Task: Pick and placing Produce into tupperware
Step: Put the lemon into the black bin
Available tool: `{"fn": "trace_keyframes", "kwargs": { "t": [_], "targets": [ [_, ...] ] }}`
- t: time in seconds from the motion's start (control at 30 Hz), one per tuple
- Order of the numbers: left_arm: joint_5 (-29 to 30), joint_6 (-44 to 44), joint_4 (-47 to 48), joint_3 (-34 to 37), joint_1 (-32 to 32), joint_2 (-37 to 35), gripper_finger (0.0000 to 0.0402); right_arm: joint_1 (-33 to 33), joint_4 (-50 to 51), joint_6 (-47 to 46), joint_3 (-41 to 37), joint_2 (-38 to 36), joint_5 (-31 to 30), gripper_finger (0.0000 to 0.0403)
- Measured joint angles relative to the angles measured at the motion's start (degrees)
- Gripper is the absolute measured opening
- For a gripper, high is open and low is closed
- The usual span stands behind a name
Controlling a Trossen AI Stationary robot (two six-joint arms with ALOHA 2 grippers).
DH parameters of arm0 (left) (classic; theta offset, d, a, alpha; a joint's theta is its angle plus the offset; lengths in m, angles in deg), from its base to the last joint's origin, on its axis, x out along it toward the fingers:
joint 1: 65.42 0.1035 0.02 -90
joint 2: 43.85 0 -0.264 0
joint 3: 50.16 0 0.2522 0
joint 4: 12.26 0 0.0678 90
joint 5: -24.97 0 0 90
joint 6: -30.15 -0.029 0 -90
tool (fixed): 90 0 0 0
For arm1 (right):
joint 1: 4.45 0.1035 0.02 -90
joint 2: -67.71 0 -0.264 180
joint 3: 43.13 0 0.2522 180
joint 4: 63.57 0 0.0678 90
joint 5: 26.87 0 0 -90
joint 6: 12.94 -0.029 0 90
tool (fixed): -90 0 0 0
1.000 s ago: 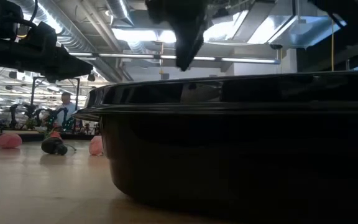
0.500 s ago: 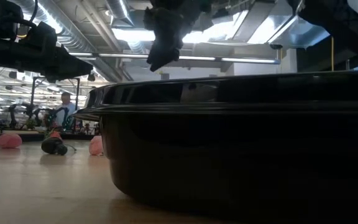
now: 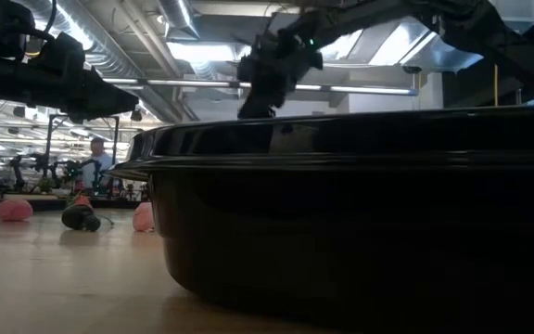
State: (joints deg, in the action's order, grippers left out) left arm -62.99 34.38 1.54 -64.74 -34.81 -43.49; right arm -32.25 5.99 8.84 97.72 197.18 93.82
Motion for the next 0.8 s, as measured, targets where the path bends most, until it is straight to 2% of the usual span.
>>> {"fn": "trace_keyframes", "kwargs": {
  "t": [0.2, 0.43, 0.67, 0.8],
  "targets": [
    [0.06, -0.54, -0.18, 0.0, -0.02, 0.0, 0.0165, -1.68, -3.0, 0.68, -7.0, -0.24, -0.02, 0.0255],
    [0.26, -1.29, -0.09, -0.02, -0.02, 0.0, 0.0165, -0.25, -9.37, -2.66, -14.38, -0.24, -7.77, 0.0255],
    [0.28, 0.15, -0.07, -0.02, 0.0, 0.0, 0.0165, 0.37, -15.02, -6.26, -20.14, -1.08, -8.54, 0.0255],
    [0.26, 0.22, -0.04, 0.0, -0.01, 0.0, 0.0165, 0.39, -16.78, -7.4, -22.56, -1.11, -11.33, 0.0255]
  ]
}}
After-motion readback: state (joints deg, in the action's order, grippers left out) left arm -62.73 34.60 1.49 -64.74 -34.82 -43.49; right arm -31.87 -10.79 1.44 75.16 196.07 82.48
